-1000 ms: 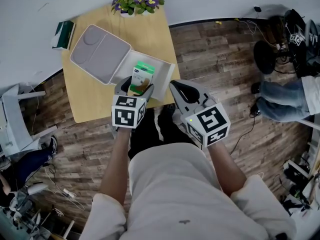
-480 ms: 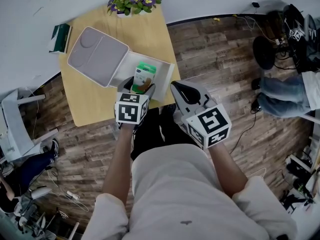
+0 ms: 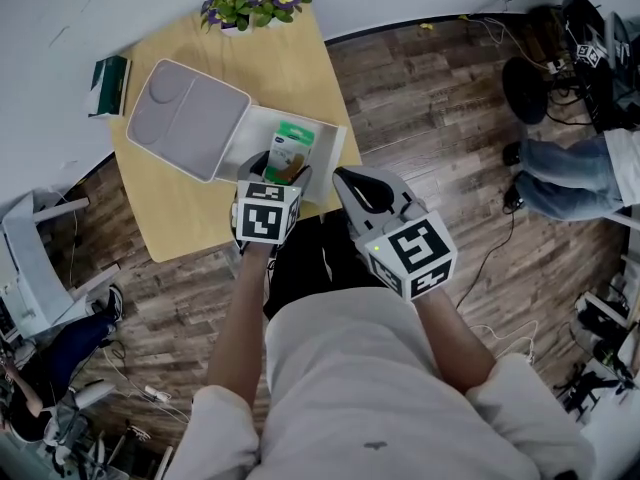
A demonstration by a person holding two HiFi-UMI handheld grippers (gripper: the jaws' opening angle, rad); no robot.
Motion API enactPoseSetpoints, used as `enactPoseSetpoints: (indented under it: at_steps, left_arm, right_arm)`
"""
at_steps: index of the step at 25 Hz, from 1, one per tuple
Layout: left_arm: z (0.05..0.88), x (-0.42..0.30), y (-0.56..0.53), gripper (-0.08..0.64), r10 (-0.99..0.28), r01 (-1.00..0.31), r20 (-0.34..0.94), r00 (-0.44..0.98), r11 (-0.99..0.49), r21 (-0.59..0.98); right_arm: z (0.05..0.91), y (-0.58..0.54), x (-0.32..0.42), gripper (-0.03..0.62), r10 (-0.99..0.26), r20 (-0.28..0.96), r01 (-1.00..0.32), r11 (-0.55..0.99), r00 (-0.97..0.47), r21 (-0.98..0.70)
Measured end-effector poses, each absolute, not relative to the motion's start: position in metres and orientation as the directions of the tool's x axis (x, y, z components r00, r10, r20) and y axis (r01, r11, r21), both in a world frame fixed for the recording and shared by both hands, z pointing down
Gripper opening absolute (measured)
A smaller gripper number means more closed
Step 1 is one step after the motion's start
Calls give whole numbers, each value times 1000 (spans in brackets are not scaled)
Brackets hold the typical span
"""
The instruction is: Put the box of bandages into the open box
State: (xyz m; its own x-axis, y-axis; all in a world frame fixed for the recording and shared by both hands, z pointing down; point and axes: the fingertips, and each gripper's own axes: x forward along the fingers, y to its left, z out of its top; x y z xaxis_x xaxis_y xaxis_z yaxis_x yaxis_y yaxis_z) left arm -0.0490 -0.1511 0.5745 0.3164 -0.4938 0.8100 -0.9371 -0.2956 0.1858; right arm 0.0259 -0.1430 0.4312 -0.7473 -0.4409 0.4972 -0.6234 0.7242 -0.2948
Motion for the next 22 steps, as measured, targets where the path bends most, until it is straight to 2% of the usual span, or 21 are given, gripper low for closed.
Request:
enactPoseSetpoints:
  at_steps: [22]
  left_arm:
    - [607,-53,-157,339,-338,-916,891,305,-359,177]
  right_arm:
    - [446,-155,19,4,-449,526,-658,681,-722,-322]
